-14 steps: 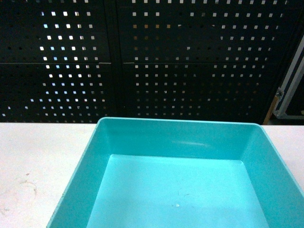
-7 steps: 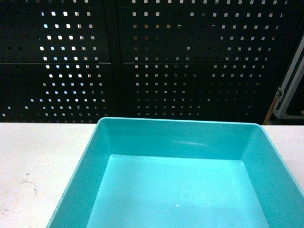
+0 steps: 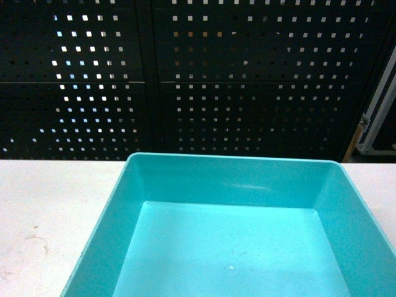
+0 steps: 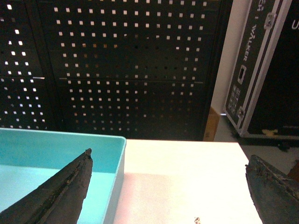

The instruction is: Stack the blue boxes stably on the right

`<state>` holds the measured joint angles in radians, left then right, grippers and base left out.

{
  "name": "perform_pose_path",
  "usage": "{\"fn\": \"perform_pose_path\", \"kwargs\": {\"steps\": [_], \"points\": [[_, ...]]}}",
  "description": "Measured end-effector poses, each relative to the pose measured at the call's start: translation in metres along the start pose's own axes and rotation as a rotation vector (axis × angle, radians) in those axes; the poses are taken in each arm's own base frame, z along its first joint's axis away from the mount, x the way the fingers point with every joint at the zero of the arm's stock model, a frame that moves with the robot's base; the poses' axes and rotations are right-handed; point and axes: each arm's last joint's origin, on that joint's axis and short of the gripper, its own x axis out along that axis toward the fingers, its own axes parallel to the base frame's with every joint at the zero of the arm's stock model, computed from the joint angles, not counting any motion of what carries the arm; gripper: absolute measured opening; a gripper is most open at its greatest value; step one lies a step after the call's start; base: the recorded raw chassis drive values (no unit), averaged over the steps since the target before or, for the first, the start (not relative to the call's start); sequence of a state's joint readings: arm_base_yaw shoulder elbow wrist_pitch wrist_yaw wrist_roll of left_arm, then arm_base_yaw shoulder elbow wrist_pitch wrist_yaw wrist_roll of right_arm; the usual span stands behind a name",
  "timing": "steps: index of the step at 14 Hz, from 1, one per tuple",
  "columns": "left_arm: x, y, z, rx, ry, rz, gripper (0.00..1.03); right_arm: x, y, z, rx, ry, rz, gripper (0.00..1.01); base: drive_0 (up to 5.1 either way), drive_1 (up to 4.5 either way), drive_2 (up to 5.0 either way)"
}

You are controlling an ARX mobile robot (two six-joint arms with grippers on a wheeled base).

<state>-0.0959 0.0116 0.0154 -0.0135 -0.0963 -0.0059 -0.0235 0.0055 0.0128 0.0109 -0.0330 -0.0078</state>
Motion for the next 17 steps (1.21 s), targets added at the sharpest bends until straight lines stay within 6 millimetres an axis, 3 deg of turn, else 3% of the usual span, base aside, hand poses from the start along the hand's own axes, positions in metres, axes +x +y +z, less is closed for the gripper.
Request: {"fn": "perform_pose_path", "kwargs": {"steps": [3, 6, 8, 10, 12, 14, 17], "points": [[0.009, -0.009, 0.002, -0.009, 0.023, -0.032, 0.98, 0.012, -0.003, 0.005, -0.006, -0.034, 0.041, 0.98, 0.0, 0.0, 0.0], [0.034, -0.011, 0.029, -0.012, 0.007, -0.048, 0.98, 0.033, 0.0, 0.008, 0.001, 0.034, 0.085, 0.98, 0.0, 0.0, 0.0], [0.066, -0.014, 0.039, -0.037, 0.131, -0.054, 0.98, 0.06, 0.007, 0.03, -0.011, 0.0, 0.116, 0.98, 0.0, 0.0, 0.0], [0.1, -0.02, 0.045, -0.07, 0.259, -0.081, 0.98, 0.092, 0.016, 0.038, -0.021, 0.041, 0.142, 0.98, 0.0, 0.0, 0.0], [0.138, -0.029, 0.057, -0.061, 0.309, -0.103, 0.98, 0.128, 0.025, 0.039, -0.05, 0.119, 0.172, 0.98, 0.0, 0.0, 0.0], [0.17, -0.038, 0.054, -0.041, 0.447, -0.107, 0.98, 0.163, 0.033, 0.038, -0.076, 0.197, 0.2, 0.98, 0.0, 0.0, 0.0], [0.194, -0.063, 0.054, 0.012, 0.522, -0.131, 0.98, 0.189, 0.041, 0.018, -0.095, 0.319, 0.227, 0.98, 0.0, 0.0, 0.0]]}}
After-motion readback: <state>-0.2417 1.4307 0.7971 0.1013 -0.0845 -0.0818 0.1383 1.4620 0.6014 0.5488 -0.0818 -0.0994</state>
